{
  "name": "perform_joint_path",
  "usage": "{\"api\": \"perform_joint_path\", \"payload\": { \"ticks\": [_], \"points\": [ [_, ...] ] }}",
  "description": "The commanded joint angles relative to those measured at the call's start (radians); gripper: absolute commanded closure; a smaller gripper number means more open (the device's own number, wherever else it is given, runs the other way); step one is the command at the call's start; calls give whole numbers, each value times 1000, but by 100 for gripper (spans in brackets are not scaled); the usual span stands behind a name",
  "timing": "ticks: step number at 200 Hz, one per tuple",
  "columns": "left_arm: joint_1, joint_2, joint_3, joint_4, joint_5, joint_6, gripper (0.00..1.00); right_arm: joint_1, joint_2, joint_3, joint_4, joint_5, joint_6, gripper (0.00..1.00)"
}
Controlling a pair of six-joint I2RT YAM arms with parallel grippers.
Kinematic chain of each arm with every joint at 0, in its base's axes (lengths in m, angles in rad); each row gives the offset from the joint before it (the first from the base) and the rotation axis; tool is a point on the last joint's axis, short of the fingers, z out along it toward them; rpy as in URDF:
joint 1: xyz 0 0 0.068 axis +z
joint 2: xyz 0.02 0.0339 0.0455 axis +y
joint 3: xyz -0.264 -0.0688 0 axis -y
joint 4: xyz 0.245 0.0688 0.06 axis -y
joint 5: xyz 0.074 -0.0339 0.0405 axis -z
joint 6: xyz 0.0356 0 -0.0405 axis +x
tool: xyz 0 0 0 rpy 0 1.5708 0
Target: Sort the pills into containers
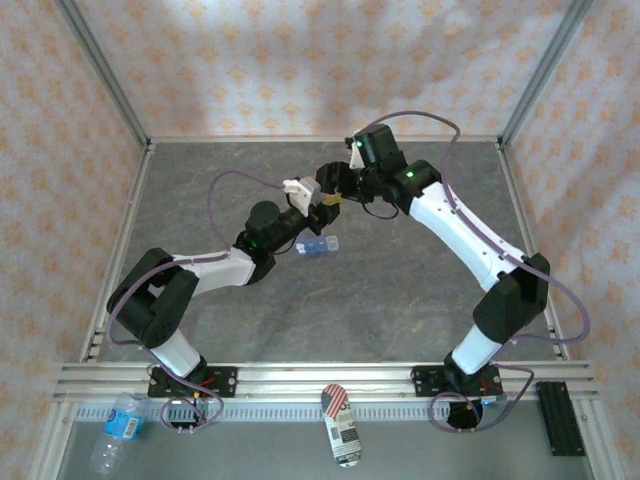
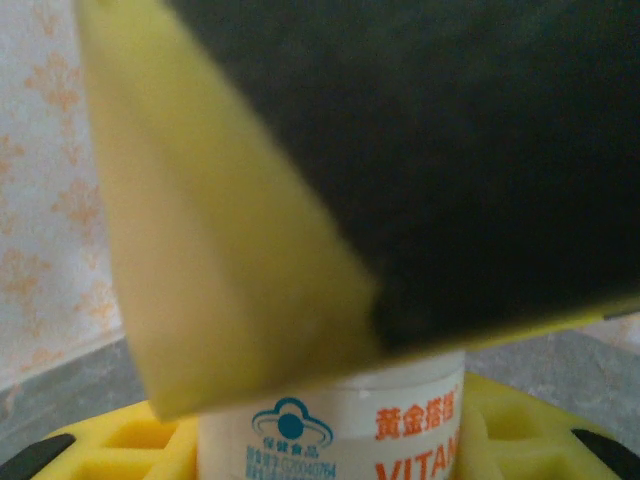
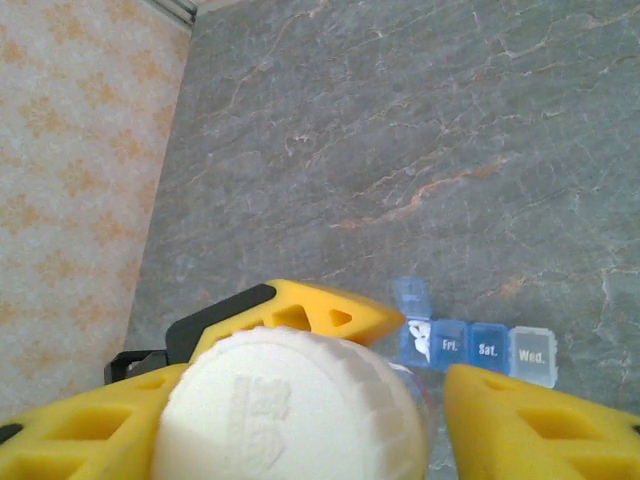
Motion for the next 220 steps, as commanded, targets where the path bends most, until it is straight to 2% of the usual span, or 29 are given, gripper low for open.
{"api": "perform_joint_path", "payload": {
  "ticks": [1, 25, 53, 94, 139, 168, 220],
  "points": [
    [-2, -31, 23, 112, -11, -4, 100, -18, -18, 70, -77, 9, -41, 29],
    [-1, -21, 19, 114, 21, -18, 100, -45, -56, 90, -93, -10, -63, 18],
    [12, -6, 20, 130, 80, -56, 100, -92, -107, 84, -93, -51, -78, 14],
    [68, 10, 60, 137, 287, -185, 100, -175, -186, 66, -85, -125, -197, 14],
    [107, 43, 138, 151, 492, -333, 100, -210, -97, 169, -199, -375, -394, 15],
    [108, 63, 172, 154, 559, -386, 100, -205, -40, 254, -245, -459, -434, 15],
    [107, 92, 206, 170, 610, -446, 100, -195, 18, 319, -295, -459, -458, 20]
  ]
}}
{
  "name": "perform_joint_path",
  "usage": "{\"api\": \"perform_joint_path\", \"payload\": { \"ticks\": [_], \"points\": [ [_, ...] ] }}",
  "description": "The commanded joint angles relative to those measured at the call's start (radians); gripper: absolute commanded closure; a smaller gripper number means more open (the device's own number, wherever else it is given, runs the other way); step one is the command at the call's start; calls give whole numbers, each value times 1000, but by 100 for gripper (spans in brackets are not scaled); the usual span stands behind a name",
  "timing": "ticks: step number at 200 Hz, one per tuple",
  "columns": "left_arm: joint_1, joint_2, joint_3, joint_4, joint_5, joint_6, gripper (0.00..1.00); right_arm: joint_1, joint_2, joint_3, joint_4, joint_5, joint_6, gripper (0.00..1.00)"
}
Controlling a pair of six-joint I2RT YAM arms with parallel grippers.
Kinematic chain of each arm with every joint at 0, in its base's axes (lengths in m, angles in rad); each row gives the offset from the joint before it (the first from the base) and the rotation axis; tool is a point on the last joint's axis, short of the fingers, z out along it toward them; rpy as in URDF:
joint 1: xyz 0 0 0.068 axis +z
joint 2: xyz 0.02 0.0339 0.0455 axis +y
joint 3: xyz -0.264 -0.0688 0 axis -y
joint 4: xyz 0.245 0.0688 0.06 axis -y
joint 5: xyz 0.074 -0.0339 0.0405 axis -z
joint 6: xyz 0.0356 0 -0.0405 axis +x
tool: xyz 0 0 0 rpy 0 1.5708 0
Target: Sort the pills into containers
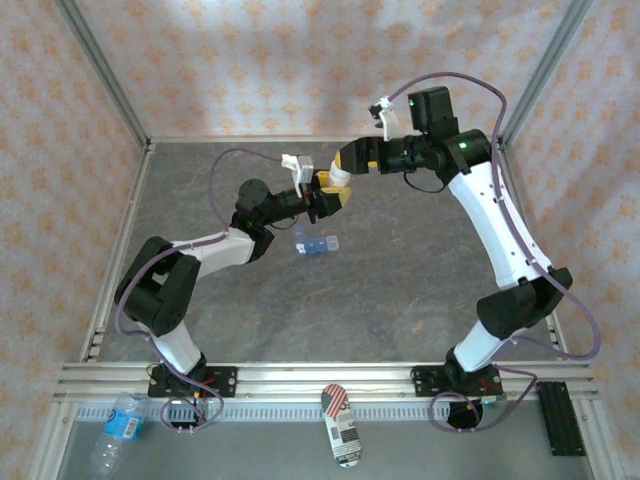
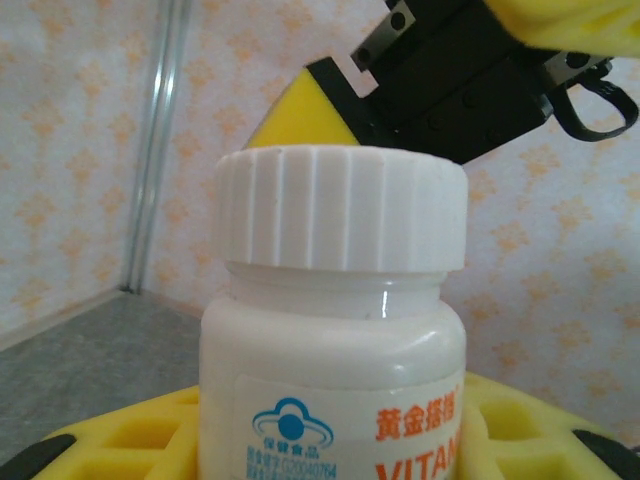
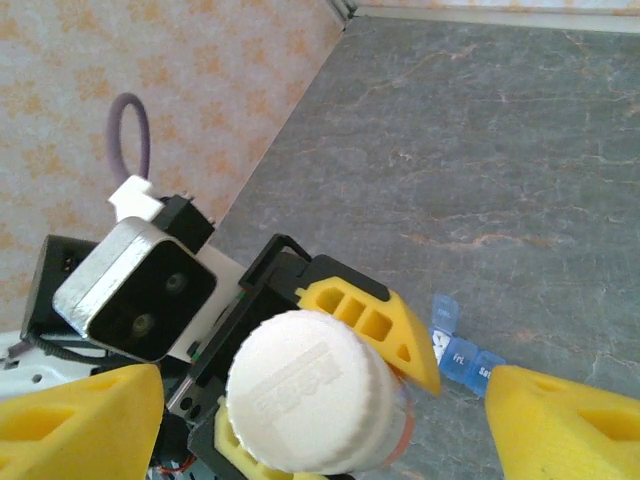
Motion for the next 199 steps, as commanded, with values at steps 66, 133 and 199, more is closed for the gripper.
{"api": "perform_joint_path", "payload": {
  "ticks": [66, 133, 199],
  "points": [
    [1, 14, 41, 62, 63, -51, 100, 34, 38, 45, -62, -34, -52, 25],
    [1, 15, 44, 60, 62, -54, 100, 35, 44, 40, -62, -22, -43, 44],
    [0, -2, 46, 33, -14, -12, 100, 73, 35, -39, -38, 29, -12, 72]
  ]
}}
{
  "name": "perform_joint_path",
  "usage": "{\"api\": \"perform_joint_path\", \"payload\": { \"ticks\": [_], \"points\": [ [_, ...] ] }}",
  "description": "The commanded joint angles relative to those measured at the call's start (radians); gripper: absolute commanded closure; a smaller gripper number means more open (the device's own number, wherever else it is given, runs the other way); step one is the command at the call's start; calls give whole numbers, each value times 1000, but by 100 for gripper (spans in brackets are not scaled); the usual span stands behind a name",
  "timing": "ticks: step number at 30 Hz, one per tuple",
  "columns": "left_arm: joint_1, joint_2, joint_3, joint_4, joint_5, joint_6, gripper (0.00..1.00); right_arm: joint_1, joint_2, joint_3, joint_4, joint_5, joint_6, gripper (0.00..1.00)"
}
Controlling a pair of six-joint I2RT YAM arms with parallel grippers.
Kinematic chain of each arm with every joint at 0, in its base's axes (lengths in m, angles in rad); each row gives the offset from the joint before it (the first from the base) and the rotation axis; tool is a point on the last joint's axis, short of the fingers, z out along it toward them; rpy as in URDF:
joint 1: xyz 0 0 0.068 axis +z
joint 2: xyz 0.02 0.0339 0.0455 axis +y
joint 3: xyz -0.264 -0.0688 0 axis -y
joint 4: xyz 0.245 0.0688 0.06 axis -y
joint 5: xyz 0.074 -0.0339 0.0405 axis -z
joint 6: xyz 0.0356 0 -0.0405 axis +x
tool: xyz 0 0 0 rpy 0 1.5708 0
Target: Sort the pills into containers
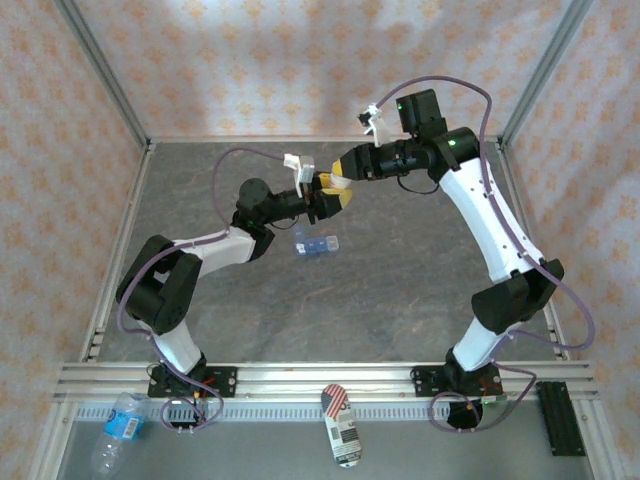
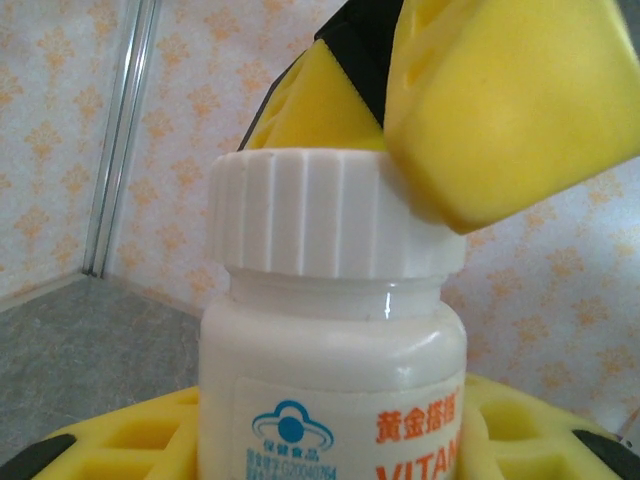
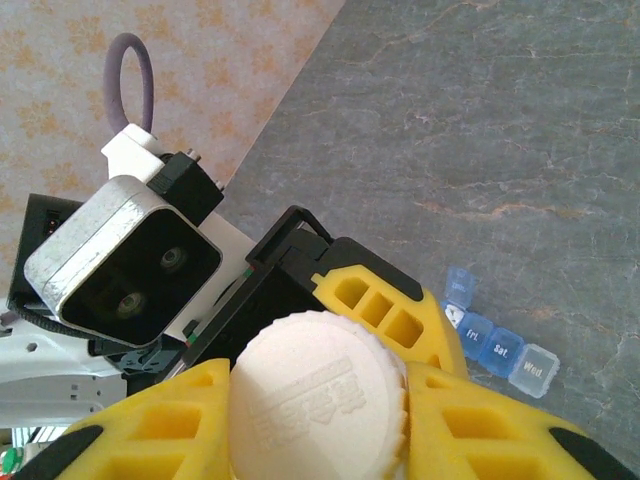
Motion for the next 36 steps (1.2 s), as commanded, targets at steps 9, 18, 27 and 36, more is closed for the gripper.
{"api": "perform_joint_path", "payload": {
  "ticks": [9, 18, 27, 36],
  "points": [
    [-29, -90, -30, -23, -279, 206, 100, 86, -82, -293, 243, 165, 194, 74],
    [-107, -118, -20, -153, -423, 369, 100, 140, -88, -417, 393, 344, 393, 75],
    [-154, -107, -21, -190, -575, 444, 100, 145, -67, -451, 472, 407, 520, 74],
    [-148, -94, -17, -226, -576, 393, 100, 110, -106, -392, 434, 430, 501, 44]
  ]
}}
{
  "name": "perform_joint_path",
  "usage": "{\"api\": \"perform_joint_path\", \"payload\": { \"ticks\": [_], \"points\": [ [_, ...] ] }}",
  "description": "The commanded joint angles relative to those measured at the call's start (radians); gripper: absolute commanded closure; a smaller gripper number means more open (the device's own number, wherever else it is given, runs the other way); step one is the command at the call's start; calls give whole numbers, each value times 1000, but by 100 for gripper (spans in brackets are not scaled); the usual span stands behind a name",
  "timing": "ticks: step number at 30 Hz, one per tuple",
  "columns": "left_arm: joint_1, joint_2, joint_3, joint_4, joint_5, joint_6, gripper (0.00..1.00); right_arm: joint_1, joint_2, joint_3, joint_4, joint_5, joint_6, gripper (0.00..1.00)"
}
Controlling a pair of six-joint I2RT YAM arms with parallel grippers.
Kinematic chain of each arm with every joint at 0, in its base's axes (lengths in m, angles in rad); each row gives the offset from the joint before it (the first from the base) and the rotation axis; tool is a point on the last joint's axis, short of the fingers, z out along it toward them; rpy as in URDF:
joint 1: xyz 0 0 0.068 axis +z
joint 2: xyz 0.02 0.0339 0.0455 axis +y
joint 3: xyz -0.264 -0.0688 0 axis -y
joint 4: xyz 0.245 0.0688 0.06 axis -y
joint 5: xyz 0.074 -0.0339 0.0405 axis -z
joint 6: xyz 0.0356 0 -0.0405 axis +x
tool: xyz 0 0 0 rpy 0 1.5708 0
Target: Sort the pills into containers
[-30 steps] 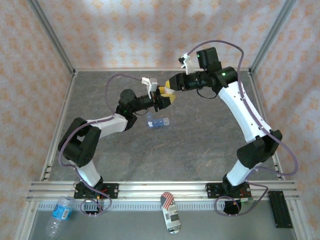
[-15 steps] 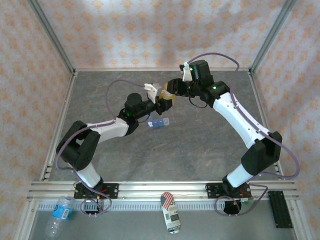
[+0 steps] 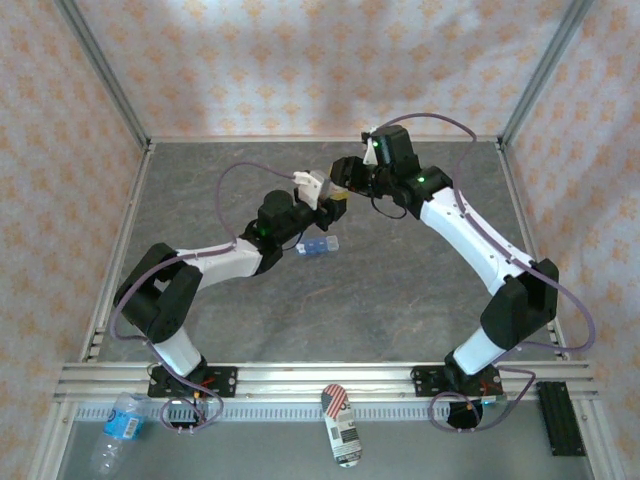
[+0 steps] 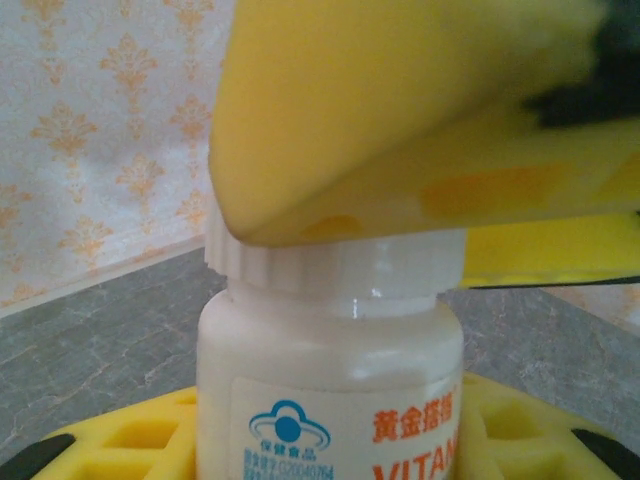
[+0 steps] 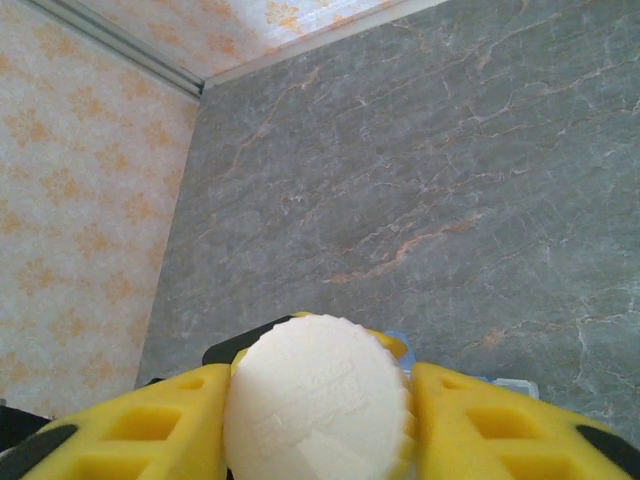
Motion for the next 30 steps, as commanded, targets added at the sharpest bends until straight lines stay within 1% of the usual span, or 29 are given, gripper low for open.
{"api": "perform_joint_path", "payload": {
  "ticks": [1, 4, 5, 6, 8, 11, 14, 16, 19, 22, 26, 30],
  "points": [
    [-25, -47, 46, 97, 47, 3, 100, -15, -19, 32, -44, -15, 8, 39],
    [-13, -50, 40, 104, 95, -7, 100, -52, -73, 38, -44, -55, -11, 25],
    [-7, -49, 38, 106, 114, -15, 100, -59, -93, 40, -50, -60, -22, 22],
    [-3, -50, 36, 114, 133, -23, 100, -65, -115, 37, -56, -62, -37, 19],
    [12, -50, 24, 153, 170, -52, 100, -77, -152, 32, -74, -63, -75, 17],
    [42, -45, 22, 228, 276, -127, 100, -100, -208, 5, -81, -72, -128, 16],
    [74, -33, 23, 304, 369, -206, 100, -131, -235, 0, -90, -141, -201, 16],
    [98, -20, 38, 337, 445, -268, 100, -141, -224, 36, -138, -219, -296, 16],
    [113, -3, 67, 343, 530, -320, 100, -142, -174, 123, -241, -304, -420, 16],
    [117, 18, 100, 341, 602, -368, 100, -142, -120, 206, -304, -361, -473, 16],
    [116, 45, 120, 367, 644, -424, 100, -142, -50, 289, -341, -421, -497, 18],
    [116, 48, 120, 369, 646, -428, 100, -141, -7, 326, -355, -450, -500, 22]
  ]
}}
